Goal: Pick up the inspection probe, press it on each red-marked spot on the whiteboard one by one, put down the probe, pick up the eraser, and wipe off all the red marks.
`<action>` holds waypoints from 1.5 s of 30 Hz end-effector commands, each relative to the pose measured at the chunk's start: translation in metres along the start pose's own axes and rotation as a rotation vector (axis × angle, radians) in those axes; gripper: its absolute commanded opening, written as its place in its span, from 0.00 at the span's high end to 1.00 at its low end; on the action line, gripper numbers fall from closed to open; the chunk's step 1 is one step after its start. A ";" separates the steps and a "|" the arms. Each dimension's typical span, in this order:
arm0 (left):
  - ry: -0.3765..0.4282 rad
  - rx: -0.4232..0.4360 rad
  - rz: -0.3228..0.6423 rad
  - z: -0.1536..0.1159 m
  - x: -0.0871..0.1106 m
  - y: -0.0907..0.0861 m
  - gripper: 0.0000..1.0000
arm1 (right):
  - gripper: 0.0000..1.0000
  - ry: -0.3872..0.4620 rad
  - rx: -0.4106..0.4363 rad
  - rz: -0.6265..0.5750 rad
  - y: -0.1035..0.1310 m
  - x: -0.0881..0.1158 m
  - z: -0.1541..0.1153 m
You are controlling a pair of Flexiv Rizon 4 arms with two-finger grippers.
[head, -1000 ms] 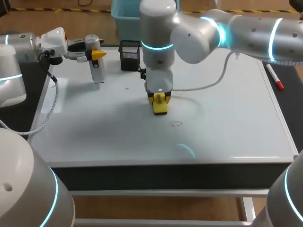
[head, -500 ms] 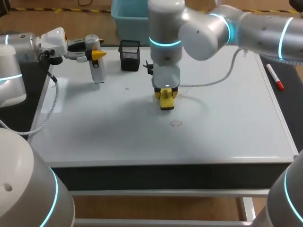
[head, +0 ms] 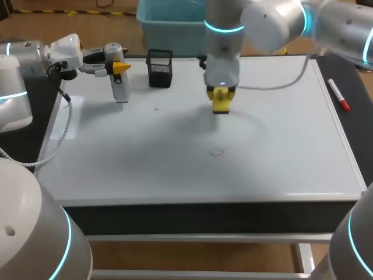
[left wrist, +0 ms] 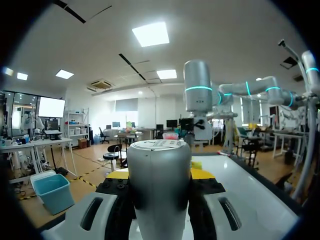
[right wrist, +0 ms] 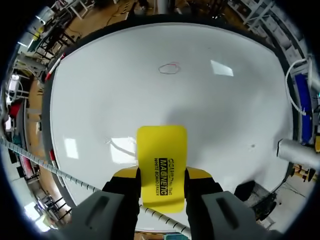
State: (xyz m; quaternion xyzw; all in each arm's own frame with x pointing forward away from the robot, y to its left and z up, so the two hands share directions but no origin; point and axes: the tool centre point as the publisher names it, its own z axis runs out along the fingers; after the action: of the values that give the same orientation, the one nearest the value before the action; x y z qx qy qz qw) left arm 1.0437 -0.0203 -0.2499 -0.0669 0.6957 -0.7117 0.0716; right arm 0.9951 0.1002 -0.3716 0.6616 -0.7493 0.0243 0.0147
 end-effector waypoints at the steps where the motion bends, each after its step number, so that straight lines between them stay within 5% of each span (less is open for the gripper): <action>1: 0.001 0.002 0.001 0.000 -0.001 0.000 1.00 | 1.00 0.022 0.013 0.031 -0.019 0.025 -0.014; 13: 0.001 0.002 0.001 0.000 -0.001 0.000 1.00 | 1.00 -0.023 -0.024 0.248 -0.097 0.115 -0.009; 20: 0.001 0.002 0.001 0.000 -0.001 0.000 1.00 | 1.00 -0.013 -0.046 0.350 -0.122 0.153 0.001; 38: 0.001 0.002 0.001 0.000 -0.001 0.000 1.00 | 1.00 0.002 -0.071 0.478 -0.134 0.199 0.009; 45: 0.001 0.002 0.001 0.000 -0.001 0.000 1.00 | 1.00 0.002 -0.071 0.478 -0.134 0.199 0.009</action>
State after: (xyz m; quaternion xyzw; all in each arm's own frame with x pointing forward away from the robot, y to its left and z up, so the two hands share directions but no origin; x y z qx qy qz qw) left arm 1.0437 -0.0205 -0.2499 -0.0668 0.6956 -0.7117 0.0715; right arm 1.1036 -0.1134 -0.3694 0.4638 -0.8854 0.0002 0.0315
